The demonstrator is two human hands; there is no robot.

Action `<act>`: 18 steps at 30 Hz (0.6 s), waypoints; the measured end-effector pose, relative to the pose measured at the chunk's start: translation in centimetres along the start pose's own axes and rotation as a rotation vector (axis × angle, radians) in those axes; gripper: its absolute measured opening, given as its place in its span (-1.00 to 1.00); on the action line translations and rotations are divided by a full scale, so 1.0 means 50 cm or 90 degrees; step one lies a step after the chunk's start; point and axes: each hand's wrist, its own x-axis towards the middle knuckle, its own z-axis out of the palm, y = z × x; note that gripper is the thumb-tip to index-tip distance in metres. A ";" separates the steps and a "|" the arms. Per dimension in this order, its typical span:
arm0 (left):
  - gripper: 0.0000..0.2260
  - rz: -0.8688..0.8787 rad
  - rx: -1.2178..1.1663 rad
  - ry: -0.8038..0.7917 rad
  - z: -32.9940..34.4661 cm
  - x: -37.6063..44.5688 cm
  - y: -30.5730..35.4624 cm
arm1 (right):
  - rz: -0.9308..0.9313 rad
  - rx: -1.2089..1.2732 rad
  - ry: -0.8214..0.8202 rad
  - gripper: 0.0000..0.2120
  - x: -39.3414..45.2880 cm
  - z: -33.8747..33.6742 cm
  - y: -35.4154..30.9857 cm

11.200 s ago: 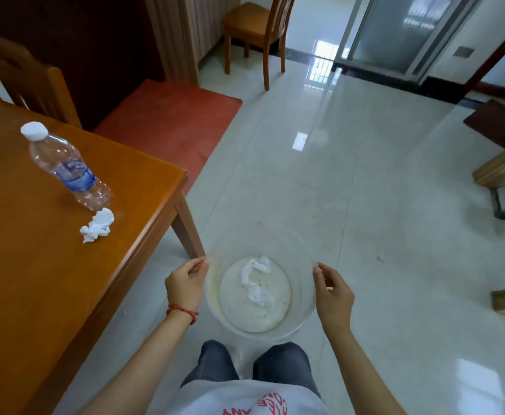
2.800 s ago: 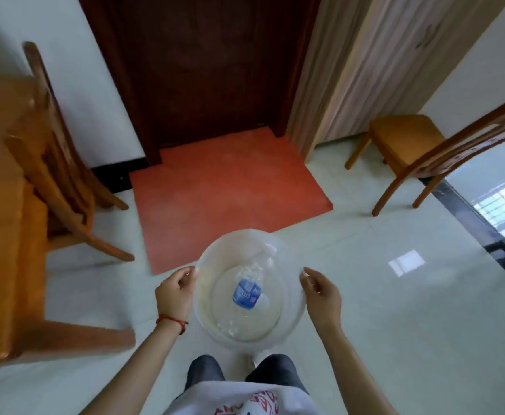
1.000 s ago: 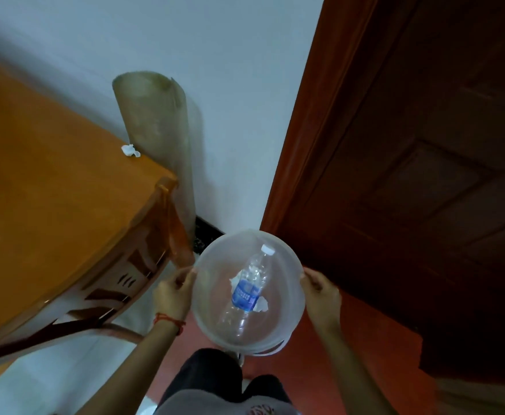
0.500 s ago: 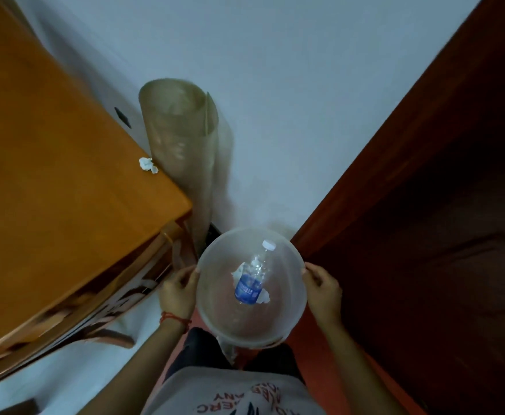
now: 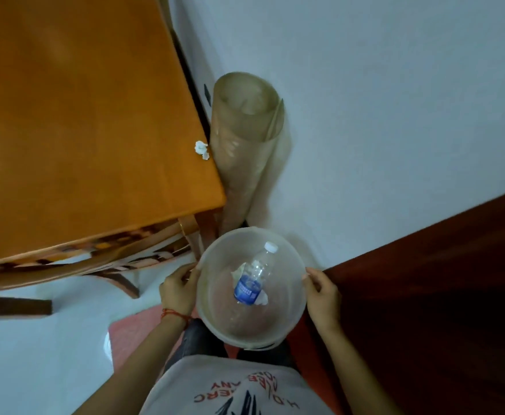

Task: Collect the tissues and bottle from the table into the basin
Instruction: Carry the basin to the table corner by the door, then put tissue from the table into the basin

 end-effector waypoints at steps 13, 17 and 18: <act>-0.76 -0.131 -0.075 0.164 0.008 -0.085 0.001 | -0.131 -0.083 -0.206 -0.79 0.101 0.022 -0.032; -0.76 -0.137 -0.052 0.189 0.003 -0.093 -0.002 | -0.151 -0.097 -0.222 -0.79 0.106 0.033 -0.037; -0.75 -0.138 -0.045 0.191 0.000 -0.092 -0.002 | -0.154 -0.100 -0.225 -0.79 0.105 0.035 -0.038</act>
